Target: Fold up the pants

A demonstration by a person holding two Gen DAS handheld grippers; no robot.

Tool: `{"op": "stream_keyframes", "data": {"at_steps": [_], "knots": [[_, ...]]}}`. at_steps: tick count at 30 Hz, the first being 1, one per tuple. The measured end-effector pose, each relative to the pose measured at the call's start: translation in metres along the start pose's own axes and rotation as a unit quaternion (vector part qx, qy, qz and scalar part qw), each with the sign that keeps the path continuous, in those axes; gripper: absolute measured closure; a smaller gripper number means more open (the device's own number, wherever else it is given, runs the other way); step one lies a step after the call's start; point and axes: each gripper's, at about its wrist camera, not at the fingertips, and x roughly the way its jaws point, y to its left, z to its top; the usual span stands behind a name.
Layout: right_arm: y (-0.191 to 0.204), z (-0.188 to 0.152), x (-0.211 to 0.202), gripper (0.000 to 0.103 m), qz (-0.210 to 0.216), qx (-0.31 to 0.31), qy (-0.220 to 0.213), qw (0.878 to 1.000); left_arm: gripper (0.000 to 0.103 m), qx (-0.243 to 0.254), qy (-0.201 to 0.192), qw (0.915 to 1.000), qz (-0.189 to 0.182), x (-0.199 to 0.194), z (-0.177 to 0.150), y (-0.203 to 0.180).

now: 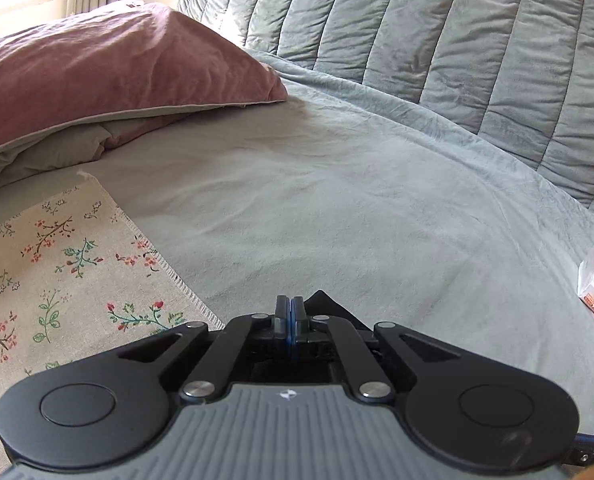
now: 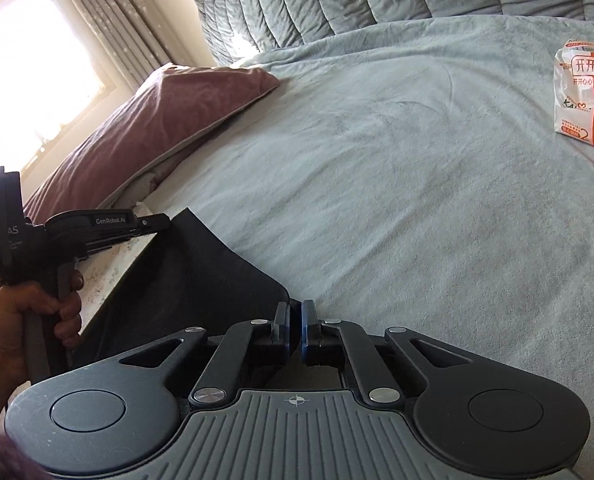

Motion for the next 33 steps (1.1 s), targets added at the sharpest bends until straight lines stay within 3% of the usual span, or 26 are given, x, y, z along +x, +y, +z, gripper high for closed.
{"op": "stream_keyframes", "data": {"at_steps": [4,9,12,14,16,19,24,28,33], "knots": [[-0.001,-0.004,0.008,0.1,-0.018,-0.004,0.021,1.0,0.095,-0.005,-0.004,1.0,0.007,0.016,-0.017,0.003],[0.0,-0.004,0.011,0.095,-0.02,-0.003,0.031,0.999,0.092,-0.032,-0.007,0.9994,-0.004,0.009,-0.017,0.009],[0.003,-0.003,0.0,0.086,-0.023,-0.016,0.022,0.999,0.08,-0.033,-0.011,0.9994,0.006,-0.012,-0.014,0.004],[0.0,0.0,-0.01,0.08,-0.018,-0.019,0.018,0.999,0.065,-0.044,-0.014,0.9989,0.006,-0.032,-0.013,0.003],[-0.005,0.003,-0.021,0.071,-0.007,-0.006,0.024,1.0,0.057,-0.056,-0.013,0.9982,0.02,-0.057,-0.014,0.002],[-0.009,0.004,-0.038,0.066,0.007,0.002,0.028,1.0,0.038,-0.06,-0.019,0.9974,0.036,-0.102,-0.022,0.002],[0.0,0.005,-0.072,0.05,0.03,-0.007,0.017,0.999,0.032,-0.073,-0.024,0.9943,0.074,-0.187,-0.044,0.008],[0.019,0.001,-0.094,0.04,0.055,-0.03,0.014,0.998,0.022,-0.085,-0.036,0.9895,0.111,-0.262,-0.067,0.016],[0.051,-0.009,-0.114,0.033,0.081,-0.076,0.013,0.994,0.01,-0.104,-0.053,0.9788,0.169,-0.348,-0.098,0.026]]}}
